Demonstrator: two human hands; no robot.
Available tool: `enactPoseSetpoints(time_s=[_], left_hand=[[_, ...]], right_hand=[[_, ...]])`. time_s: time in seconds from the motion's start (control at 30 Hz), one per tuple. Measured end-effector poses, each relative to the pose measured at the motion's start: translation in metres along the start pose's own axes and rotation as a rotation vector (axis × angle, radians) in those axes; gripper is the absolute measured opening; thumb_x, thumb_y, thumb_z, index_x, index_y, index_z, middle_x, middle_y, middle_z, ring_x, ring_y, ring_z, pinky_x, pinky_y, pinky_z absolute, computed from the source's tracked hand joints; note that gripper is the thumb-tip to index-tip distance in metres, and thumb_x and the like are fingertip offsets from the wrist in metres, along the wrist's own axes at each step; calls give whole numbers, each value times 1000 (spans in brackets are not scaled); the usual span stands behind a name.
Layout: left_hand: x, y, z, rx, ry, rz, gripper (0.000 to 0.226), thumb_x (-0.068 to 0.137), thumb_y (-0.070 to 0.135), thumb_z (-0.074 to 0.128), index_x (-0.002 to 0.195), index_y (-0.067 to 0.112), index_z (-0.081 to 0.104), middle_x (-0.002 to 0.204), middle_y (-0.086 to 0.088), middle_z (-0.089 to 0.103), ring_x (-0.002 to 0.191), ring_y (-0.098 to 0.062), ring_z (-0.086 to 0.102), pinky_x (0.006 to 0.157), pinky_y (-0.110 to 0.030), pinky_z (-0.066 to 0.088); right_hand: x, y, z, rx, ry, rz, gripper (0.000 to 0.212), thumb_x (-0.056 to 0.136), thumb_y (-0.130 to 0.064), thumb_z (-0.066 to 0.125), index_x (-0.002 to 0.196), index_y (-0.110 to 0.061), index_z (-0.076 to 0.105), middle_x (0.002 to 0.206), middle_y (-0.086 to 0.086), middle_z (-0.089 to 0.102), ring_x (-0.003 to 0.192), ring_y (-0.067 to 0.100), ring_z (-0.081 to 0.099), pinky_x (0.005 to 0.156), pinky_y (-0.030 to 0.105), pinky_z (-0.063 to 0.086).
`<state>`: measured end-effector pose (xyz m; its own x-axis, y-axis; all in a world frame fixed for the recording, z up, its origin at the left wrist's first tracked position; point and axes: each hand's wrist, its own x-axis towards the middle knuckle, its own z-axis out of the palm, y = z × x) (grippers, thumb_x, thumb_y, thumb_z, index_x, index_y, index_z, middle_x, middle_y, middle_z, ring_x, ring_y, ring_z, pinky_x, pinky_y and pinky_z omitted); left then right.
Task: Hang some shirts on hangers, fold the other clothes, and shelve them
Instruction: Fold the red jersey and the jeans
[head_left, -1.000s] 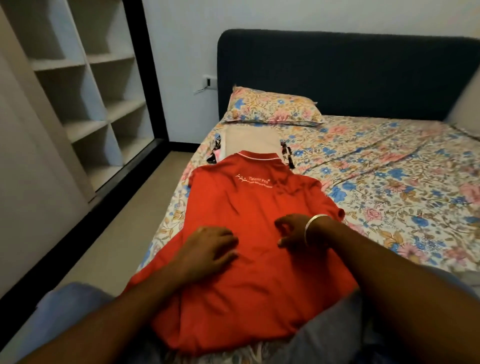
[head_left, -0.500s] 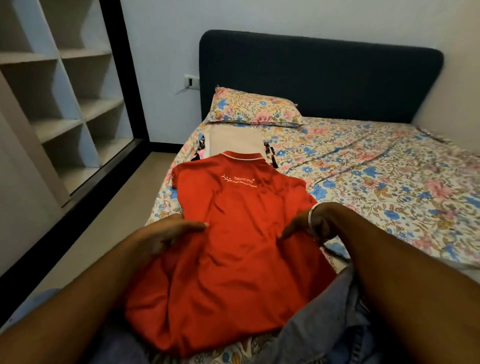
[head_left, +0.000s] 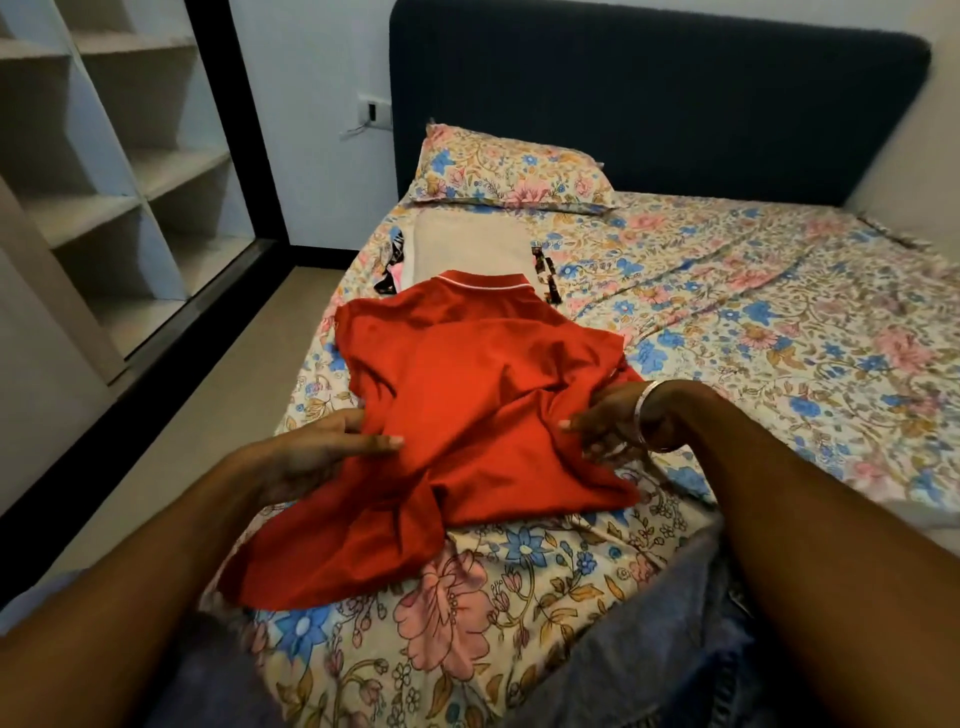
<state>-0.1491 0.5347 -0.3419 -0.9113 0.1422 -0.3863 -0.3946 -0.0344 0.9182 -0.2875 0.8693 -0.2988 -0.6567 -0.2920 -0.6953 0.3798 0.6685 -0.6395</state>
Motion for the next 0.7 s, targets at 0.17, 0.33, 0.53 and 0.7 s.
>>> enactPoseSetpoints(time_s=[0.17,0.33,0.53,0.7], left_hand=[[0,12,15,-321,148,239,64,70,37,90,120,3,69,116,-24,69,84,-28,74,79,-45,63],[-23,17,9,-99,90,-6,48,87,33,67,130,11,59,119,-15,73,102,-34,73,92,-49,58],[-49,34,9,-178,-292,-16,64,75,11,88,132,-1,61,124,-29,66,108,-42,68,90,-49,58],[-41,31,-14,-21,13,23,63,54,43,95,99,2,79,109,-24,73,91,-32,73,92,-50,58]], right_hand=[[-15,-22,-7,445,84,-308,15,92,-9,66,106,-3,65,85,10,75,71,22,72,64,35,61],[-26,-10,-25,714,195,-168,26,88,-19,73,107,-3,63,90,13,73,77,27,70,67,36,61],[-66,-28,-9,173,-113,-281,31,78,-3,75,109,-3,68,100,16,74,79,28,73,68,34,60],[-57,-25,-45,-127,239,-179,40,83,-21,79,114,1,68,111,21,71,100,35,69,88,40,57]])
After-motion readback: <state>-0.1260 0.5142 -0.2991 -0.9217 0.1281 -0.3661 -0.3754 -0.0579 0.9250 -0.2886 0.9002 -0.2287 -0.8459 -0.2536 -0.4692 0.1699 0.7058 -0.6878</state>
